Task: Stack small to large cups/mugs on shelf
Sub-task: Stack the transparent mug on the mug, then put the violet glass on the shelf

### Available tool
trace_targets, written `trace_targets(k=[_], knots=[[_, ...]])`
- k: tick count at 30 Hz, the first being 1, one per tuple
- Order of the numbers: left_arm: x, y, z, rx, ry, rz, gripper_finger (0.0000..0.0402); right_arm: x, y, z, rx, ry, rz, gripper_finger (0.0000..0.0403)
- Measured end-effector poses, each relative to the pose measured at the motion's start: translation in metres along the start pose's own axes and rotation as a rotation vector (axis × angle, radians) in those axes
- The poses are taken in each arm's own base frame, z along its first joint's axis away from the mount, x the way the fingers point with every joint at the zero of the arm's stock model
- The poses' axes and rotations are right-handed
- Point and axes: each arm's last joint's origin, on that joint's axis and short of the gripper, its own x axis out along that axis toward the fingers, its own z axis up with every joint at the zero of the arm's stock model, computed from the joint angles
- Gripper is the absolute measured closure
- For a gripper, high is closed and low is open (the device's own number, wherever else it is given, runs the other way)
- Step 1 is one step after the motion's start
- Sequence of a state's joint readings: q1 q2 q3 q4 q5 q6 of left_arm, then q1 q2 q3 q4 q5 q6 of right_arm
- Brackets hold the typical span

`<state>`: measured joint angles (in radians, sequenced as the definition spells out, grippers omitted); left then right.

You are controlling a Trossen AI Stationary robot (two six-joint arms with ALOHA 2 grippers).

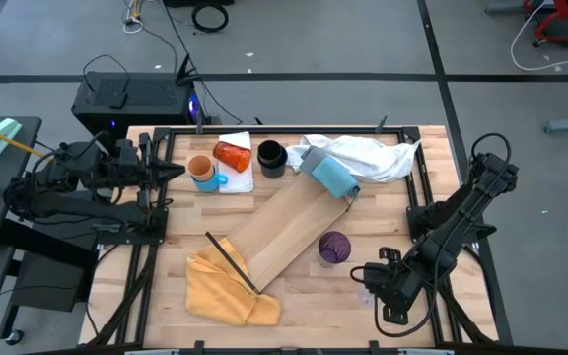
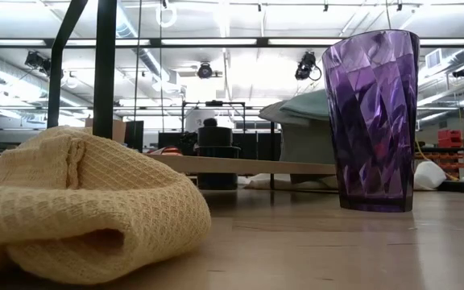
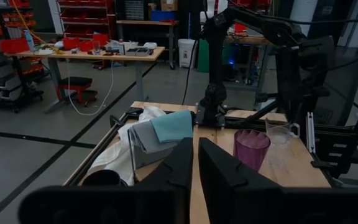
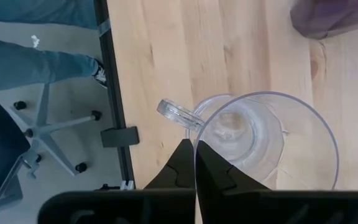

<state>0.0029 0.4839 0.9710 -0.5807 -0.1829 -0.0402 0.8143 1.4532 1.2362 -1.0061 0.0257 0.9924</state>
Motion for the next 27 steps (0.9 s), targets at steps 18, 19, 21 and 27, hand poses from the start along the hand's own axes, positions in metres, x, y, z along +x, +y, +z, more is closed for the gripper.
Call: trace_targets(k=[18,19,21,27], knots=[[0.0,0.0,0.0,0.0,0.0,-0.001,0.0361,0.0,0.0006,0.0004,0.045,-0.004,0.007,0.0319],[0.0,0.0,0.0,0.0,0.0,0.0,0.036,0.0,0.0006,0.0004,0.045,-0.004,0.007,0.0317],[0.0001,0.0,0.0,0.0,0.0,0.0,0.0359,0.0,0.0006,0.0004,0.05,-0.003,0.006,0.0317],[0.0001,-0.0001,0.0,0.0,0.0,-0.001,0.0364,-0.0033,-0.0014,0.002,0.061,-0.012,0.016,0.0316]])
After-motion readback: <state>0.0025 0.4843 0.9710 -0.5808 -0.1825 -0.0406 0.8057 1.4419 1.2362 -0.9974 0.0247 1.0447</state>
